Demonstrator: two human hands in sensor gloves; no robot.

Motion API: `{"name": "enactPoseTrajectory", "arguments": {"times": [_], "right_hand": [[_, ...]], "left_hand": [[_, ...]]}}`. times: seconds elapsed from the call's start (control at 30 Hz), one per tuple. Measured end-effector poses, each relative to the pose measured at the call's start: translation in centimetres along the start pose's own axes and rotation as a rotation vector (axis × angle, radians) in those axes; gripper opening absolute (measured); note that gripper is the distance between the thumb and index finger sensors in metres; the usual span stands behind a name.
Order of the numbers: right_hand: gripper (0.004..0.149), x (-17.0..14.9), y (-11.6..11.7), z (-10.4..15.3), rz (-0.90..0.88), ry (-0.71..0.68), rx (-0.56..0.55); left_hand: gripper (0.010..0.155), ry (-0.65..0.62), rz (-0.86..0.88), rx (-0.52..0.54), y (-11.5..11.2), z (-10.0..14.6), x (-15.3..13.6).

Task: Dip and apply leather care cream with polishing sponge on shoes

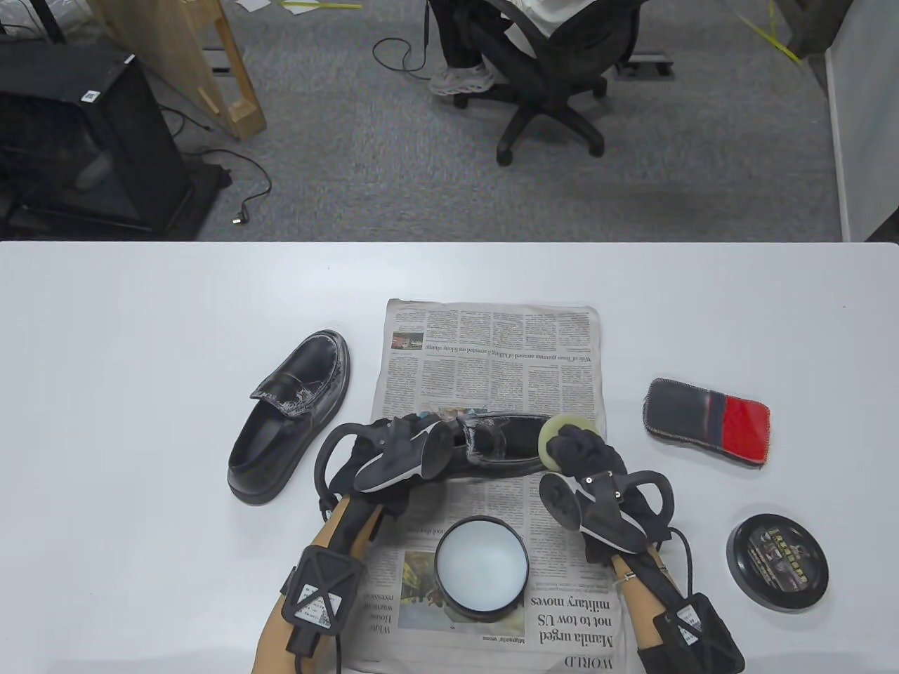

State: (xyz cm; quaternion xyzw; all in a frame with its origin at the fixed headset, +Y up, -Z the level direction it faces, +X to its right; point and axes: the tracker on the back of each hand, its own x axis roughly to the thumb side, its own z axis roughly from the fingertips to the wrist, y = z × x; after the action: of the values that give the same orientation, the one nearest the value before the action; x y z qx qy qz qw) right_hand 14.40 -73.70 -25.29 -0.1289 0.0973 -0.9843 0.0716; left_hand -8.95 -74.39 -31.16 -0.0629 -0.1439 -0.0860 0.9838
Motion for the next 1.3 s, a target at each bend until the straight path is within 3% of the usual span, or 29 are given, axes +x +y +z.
{"name": "enactPoseTrajectory", "arguments": {"times": [0.13, 0.3, 0.4, 0.57, 0.83, 0.97, 1.07, 1.3], "right_hand": [[0.042, 1.6, -0.8, -1.1, -0.098, -0.023, -0.033], [0.059, 1.2, -0.1, -3.5, -0.136, 0.036, 0.052], [0.050, 0.7, 0.6, -4.2, -0.068, 0.088, 0.106], [0.048, -0.5, 1.0, -3.3, 0.075, 0.111, 0.097], [0.048, 1.1, -0.6, -1.7, 0.136, 0.009, 0.102], [0.046, 2.3, -0.9, -2.5, -0.019, -0.016, 0.031], [0.047, 1.9, -0.3, -3.8, -0.117, 0.025, 0.086], [0.047, 0.3, 1.0, -5.0, 0.030, 0.129, 0.144]], "left_hand": [[0.079, -0.017, -0.009, 0.015, 0.0, 0.0, 0.0], [0.079, -0.044, -0.043, 0.044, -0.1, 0.1, 0.1], [0.080, -0.056, -0.061, 0.058, -0.1, 0.2, 0.2], [0.080, -0.043, -0.066, 0.052, -0.1, 0.2, 0.3], [0.080, -0.034, -0.048, 0.044, -0.1, 0.2, 0.3], [0.080, -0.042, -0.047, 0.041, -0.1, 0.1, 0.3], [0.080, -0.044, -0.045, 0.041, -0.1, 0.1, 0.2], [0.080, -0.030, -0.039, 0.050, -0.1, 0.2, 0.2]]}}
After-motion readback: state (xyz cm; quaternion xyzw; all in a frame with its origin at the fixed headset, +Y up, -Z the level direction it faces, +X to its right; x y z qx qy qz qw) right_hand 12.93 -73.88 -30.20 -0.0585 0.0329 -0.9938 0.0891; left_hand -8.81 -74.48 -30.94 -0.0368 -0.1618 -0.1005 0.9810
